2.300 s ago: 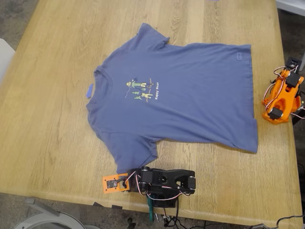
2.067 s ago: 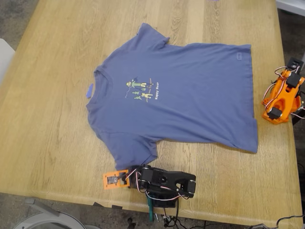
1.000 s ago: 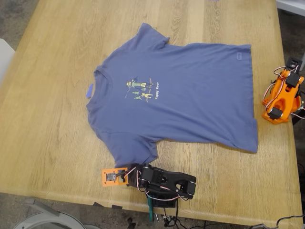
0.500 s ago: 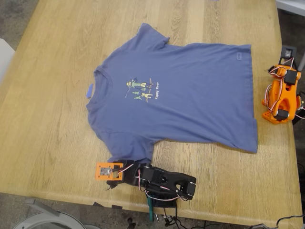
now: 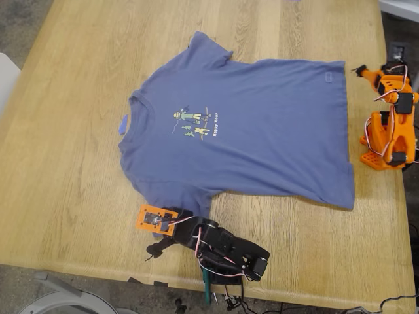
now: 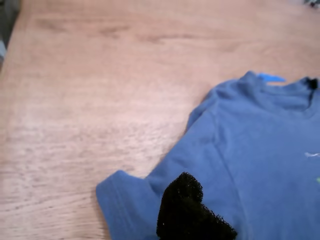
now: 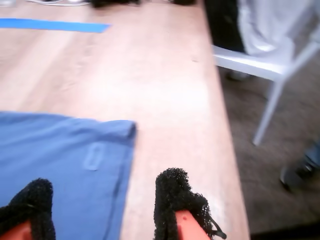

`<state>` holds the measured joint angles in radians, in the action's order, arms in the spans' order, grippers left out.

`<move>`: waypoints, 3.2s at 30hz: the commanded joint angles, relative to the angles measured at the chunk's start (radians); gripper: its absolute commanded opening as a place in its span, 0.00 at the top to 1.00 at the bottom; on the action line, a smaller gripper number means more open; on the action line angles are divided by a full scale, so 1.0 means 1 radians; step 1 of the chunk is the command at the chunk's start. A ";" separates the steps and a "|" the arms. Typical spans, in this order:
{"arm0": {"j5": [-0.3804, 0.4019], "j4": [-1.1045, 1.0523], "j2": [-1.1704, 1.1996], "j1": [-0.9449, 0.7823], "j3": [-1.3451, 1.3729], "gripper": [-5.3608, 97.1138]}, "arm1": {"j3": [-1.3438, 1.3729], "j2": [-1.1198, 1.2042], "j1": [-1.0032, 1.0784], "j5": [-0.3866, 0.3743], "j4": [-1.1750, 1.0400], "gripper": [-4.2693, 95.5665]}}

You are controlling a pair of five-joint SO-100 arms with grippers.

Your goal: Fold a T-shirt

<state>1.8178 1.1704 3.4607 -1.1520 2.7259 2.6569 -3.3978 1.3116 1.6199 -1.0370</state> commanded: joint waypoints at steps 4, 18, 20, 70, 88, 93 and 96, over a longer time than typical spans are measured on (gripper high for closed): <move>-0.037 0.029 -0.225 0.064 -0.350 0.43 | -0.147 -0.006 -0.184 0.009 -0.095 0.61; -0.100 0.239 -0.584 0.382 -0.776 0.34 | -0.627 0.276 -0.620 0.064 -0.460 0.62; -0.101 0.261 -0.621 0.408 -0.811 0.34 | -0.695 0.353 -0.707 0.072 -0.474 0.63; -0.219 -0.881 -1.609 0.482 -0.698 0.28 | -0.727 1.554 -1.480 0.002 0.796 0.70; -0.255 -0.805 -2.083 0.480 -1.284 0.28 | -0.888 1.669 -1.552 -0.018 0.684 0.70; -0.245 -0.762 -2.180 0.488 -1.393 0.29 | -0.931 1.712 -1.585 -0.028 0.681 0.71; -0.245 -0.749 -2.240 0.488 -1.454 0.29 | -0.940 1.721 -1.592 -0.032 0.678 0.71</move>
<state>1.5677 0.4172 1.2026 -0.6703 1.4143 1.7810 -1.6720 -0.2761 1.5969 -0.3574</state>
